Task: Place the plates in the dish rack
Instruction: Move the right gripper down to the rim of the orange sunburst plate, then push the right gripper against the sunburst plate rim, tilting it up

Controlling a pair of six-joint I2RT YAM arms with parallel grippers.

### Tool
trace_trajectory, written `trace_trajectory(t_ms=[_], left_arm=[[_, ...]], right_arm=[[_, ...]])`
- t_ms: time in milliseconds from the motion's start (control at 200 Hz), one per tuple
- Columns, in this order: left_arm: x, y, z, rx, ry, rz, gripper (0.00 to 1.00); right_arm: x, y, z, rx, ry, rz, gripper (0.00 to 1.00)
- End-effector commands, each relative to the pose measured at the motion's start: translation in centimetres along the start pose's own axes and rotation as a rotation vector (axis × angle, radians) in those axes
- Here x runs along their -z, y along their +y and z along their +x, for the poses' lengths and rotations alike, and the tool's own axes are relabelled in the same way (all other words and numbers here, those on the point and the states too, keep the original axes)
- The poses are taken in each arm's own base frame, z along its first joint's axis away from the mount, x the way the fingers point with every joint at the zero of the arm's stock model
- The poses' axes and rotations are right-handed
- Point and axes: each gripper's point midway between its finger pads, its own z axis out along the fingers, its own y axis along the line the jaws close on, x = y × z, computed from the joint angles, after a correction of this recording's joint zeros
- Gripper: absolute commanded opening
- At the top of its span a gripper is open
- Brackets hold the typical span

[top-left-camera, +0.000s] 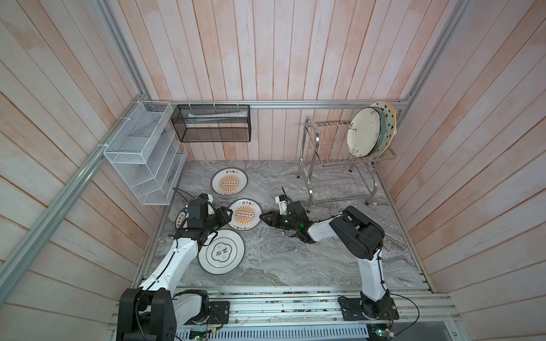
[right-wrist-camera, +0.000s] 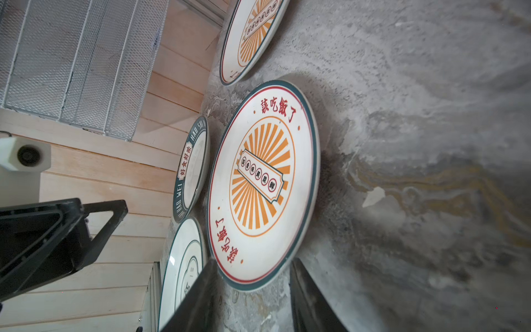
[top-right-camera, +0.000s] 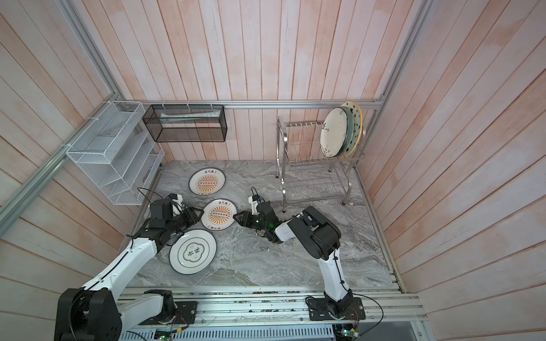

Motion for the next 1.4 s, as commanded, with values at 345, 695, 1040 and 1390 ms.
trace_trajectory(t_ms=[345, 695, 1040, 1390], left_arm=[[0.4, -0.1, -0.2, -0.021, -0.004, 0.005, 0.51], [0.3, -0.3, -0.5, -0.030, 0.002, -0.001, 0.51], [0.6, -0.5, -0.8, -0.036, -0.003, -0.003, 0.51], [0.6, -0.6, -0.8, -0.029, -0.005, 0.005, 0.51]], right_arm=[[-1.6, -1.5, -0.1, -0.085, 0.020, 0.073, 0.41], [-2.0, -2.6, 0.1, -0.114, 0.030, 0.097, 0.40], [-3.3, -3.2, 0.1, -0.173, 0.041, 0.085, 0.35], [-3.4, -3.9, -0.5, -0.235, 0.027, 0.071, 0.23]])
